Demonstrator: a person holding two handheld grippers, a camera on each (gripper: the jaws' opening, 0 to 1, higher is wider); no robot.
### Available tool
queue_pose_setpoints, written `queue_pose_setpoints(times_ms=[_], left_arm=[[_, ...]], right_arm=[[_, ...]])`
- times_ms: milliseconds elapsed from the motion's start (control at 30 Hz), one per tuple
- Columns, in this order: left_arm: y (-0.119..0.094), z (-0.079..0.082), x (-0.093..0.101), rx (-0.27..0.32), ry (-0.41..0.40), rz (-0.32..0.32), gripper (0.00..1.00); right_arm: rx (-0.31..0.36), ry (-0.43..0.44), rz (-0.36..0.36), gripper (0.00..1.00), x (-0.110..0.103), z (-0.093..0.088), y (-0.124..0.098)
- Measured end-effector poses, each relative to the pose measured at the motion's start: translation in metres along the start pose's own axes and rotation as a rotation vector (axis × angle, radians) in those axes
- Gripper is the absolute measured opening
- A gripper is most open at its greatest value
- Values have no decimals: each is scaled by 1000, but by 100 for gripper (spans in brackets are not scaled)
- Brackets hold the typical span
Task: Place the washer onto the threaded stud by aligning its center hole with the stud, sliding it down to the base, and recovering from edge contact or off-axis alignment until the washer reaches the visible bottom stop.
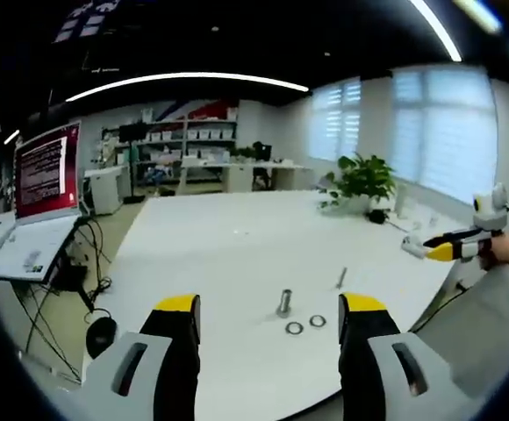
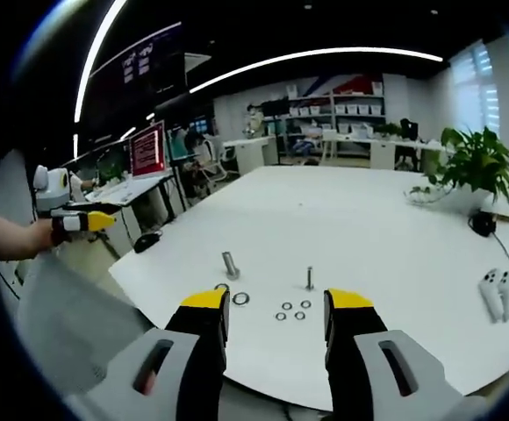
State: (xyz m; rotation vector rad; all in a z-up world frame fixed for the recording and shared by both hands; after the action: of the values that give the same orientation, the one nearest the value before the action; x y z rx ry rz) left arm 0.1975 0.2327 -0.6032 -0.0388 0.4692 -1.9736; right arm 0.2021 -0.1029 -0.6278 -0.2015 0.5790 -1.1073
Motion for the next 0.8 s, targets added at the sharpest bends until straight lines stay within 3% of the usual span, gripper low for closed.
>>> queue_pose_setpoints(times_ms=[200,333,800], left_arm=[[-3,7,0,22,43,17,62],[-3,4,-4,18,11,24,62],[-6,6,-11,52,-39,41,61]], right_arm=[[-12,-27,37,44,-6,-2,2],[-6,16,42,44,-3,-3,1],[-7,-10,58,44,-7,-3,1]])
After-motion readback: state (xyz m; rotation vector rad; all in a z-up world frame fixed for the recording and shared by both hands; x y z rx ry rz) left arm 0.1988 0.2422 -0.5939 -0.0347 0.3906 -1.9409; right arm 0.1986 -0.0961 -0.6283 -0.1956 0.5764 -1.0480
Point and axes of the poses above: the point that each gripper's makers call its tool centre point, and the gripper's own axes: y roughly forward along the fingers, x roughly to its right, z roughly out of its top, the point moved 4 cm from there along -y, roughly backward along the fingers, and after that the axes turned 14 degrees about y, right-handed, at the moved point
